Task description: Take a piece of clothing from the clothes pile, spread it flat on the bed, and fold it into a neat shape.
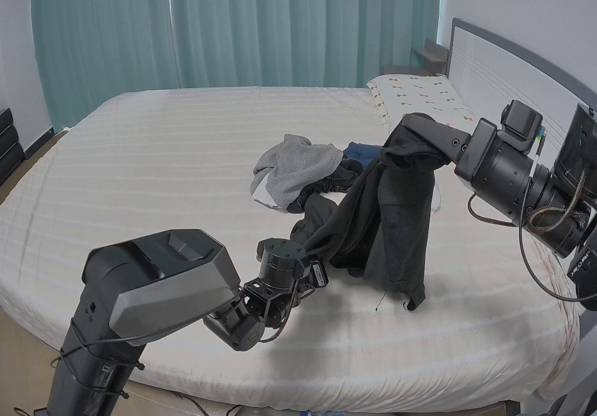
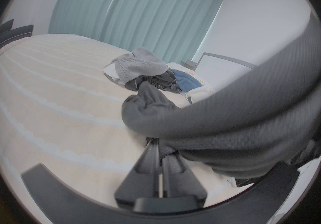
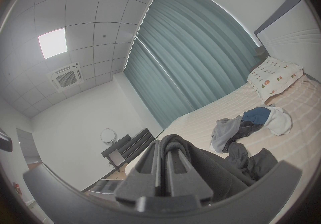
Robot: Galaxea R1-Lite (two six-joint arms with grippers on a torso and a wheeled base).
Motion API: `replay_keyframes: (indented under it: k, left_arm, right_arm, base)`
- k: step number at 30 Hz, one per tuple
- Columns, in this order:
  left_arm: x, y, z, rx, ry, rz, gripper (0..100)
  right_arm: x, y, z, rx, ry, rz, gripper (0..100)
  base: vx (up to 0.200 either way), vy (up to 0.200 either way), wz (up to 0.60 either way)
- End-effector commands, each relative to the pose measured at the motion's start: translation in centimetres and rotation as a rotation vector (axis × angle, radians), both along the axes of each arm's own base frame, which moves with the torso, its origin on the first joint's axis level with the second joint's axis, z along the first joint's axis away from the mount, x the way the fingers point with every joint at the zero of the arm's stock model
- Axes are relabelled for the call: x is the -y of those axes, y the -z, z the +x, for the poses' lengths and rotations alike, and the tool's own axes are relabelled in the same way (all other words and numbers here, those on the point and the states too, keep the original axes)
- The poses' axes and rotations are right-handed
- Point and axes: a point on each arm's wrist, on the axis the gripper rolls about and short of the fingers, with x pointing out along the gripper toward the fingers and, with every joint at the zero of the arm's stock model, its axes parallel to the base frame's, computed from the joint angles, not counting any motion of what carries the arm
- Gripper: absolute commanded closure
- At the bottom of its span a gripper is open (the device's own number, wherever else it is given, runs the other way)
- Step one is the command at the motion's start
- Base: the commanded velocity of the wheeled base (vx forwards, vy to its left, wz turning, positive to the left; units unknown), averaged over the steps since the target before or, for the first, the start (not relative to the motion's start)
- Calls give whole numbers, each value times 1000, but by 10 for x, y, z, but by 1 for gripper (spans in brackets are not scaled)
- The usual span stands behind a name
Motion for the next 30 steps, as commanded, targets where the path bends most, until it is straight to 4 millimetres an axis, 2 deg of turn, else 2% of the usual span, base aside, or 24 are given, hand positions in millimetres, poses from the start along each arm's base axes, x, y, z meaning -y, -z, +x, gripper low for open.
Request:
replay_keyframes:
  k: [1, 3, 4, 7, 8, 10, 11, 12, 13, 14, 15, 17, 20, 22, 24, 27, 28, 29, 30]
  left_arm:
    - [-21, -55, -8, 43, -46, -95, 100]
    - [-26, -73, -13, 52, -55, -140, 100]
    - [-35, -98, -21, 58, -68, -192, 100]
    - [-46, -136, -32, 54, -84, -229, 100]
    - [-56, -161, -39, 54, -104, -267, 100]
    - [-71, -191, -47, 56, -127, -318, 100]
    - [-75, -200, -49, 60, -134, -326, 100]
    - [-84, -216, -51, 77, -149, -338, 100]
    - [-84, -216, -51, 77, -149, -338, 100]
    - [-95, -240, -56, 117, -162, -361, 100]
    - [-102, -254, -59, 149, -170, -379, 100]
    - [-110, -269, -66, 179, -176, -379, 100]
    - [-117, -276, -75, 179, -179, -371, 100]
    - [-118, -274, -77, 168, -183, -367, 100]
    - [-120, -254, -81, 111, -192, -335, 100]
    - [-123, -227, -86, 36, -204, -317, 100]
    - [-123, -226, -86, 35, -205, -318, 100]
    - [-124, -217, -89, 7, -208, -335, 100]
    - [-125, -213, -90, -2, -209, -342, 100]
  right_arm:
    - [7, 13, 17, -44, 50, -22, 100]
    - [8, 17, 21, -56, 59, -29, 100]
    - [9, 23, 28, -74, 77, -38, 100]
    - [12, 32, 39, -100, 99, -54, 100]
    - [12, 37, 46, -114, 113, -64, 100]
    - [8, 45, 58, -134, 127, -75, 100]
    - [7, 47, 62, -136, 134, -77, 100]
    - [2, 48, 72, -133, 145, -75, 100]
    - [2, 48, 72, -133, 145, -75, 100]
    - [0, 38, 86, -92, 188, -47, 100]
    - [3, 24, 93, -45, 230, -15, 100]
    - [7, -8, 101, 42, 280, 49, 100]
    - [12, -32, 94, 109, 300, 102, 100]
    - [14, -33, 90, 109, 301, 108, 100]
    - [18, -18, 80, 64, 295, 84, 100]
    - [20, 26, 73, -42, 282, 29, 100]
    - [20, 29, 73, -48, 282, 27, 100]
    - [21, 51, 71, -104, 279, 22, 100]
    - [21, 57, 71, -118, 279, 28, 100]
  base:
    - [0, 0, 0]
    - [0, 0, 0]
    - [0, 0, 0]
    - [0, 0, 0]
    - [0, 0, 0]
    - [0, 0, 0]
    - [0, 0, 0]
    - [0, 0, 0]
    - [0, 0, 0]
    - [0, 0, 0]
    - [0, 0, 0]
    - [0, 0, 0]
    - [0, 0, 0]
    - [0, 0, 0]
    - [0, 0, 0]
    - [0, 0, 0]
    - [0, 0, 0]
    - [0, 0, 0]
    - [0, 0, 0]
